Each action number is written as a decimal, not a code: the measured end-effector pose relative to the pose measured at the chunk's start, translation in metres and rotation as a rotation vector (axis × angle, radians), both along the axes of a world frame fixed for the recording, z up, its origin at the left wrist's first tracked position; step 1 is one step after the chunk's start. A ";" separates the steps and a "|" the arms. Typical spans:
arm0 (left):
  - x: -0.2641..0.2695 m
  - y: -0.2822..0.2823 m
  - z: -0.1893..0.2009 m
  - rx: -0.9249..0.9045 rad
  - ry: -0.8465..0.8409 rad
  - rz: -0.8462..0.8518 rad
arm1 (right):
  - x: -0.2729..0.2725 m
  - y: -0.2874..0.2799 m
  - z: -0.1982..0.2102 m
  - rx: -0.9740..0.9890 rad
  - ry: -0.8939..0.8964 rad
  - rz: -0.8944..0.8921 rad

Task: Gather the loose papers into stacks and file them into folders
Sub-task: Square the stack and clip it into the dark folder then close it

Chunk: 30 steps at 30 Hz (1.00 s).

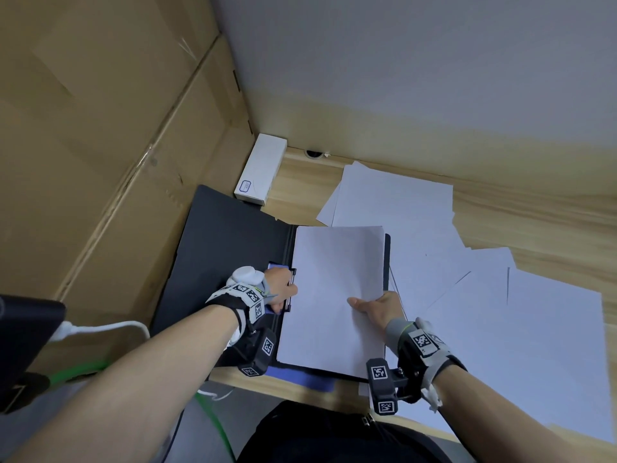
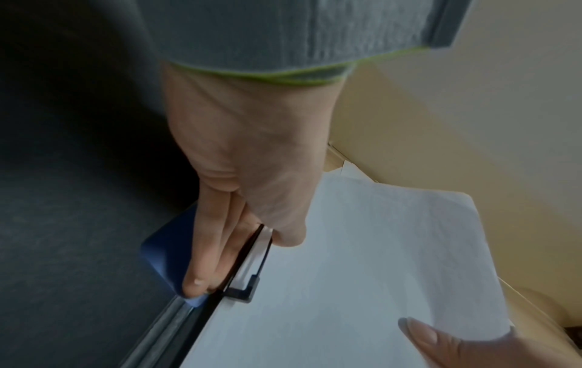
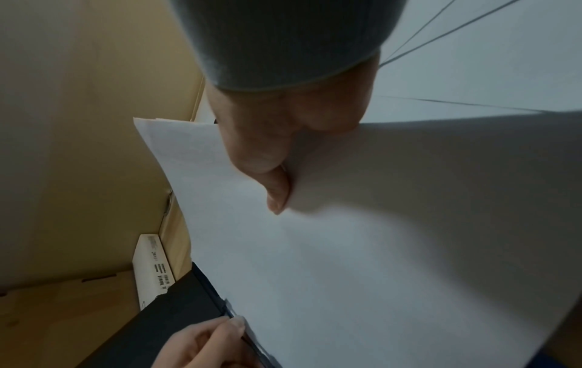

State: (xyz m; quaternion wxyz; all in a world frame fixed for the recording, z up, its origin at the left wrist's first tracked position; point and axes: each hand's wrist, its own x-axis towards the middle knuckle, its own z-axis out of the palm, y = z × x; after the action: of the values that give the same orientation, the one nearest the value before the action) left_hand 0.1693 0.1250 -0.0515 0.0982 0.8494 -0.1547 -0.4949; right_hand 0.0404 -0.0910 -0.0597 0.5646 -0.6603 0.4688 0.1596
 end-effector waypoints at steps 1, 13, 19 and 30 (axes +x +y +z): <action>0.000 -0.002 0.000 0.011 -0.020 -0.002 | 0.000 0.000 -0.001 -0.007 0.005 0.002; -0.006 -0.010 -0.002 0.071 -0.148 -0.048 | -0.001 -0.004 -0.020 -0.051 0.061 0.057; -0.014 -0.022 0.008 0.125 -0.169 0.007 | -0.001 -0.007 -0.022 0.000 0.086 0.050; -0.024 -0.025 0.016 0.122 -0.247 0.013 | -0.026 -0.051 -0.017 -0.084 -0.036 -0.101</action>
State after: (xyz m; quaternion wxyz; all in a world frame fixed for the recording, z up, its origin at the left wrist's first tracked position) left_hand 0.1458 0.0999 -0.0351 0.0296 0.9092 -0.1297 -0.3945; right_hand 0.0139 -0.1424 -0.0764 0.5521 -0.6616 0.4976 0.0989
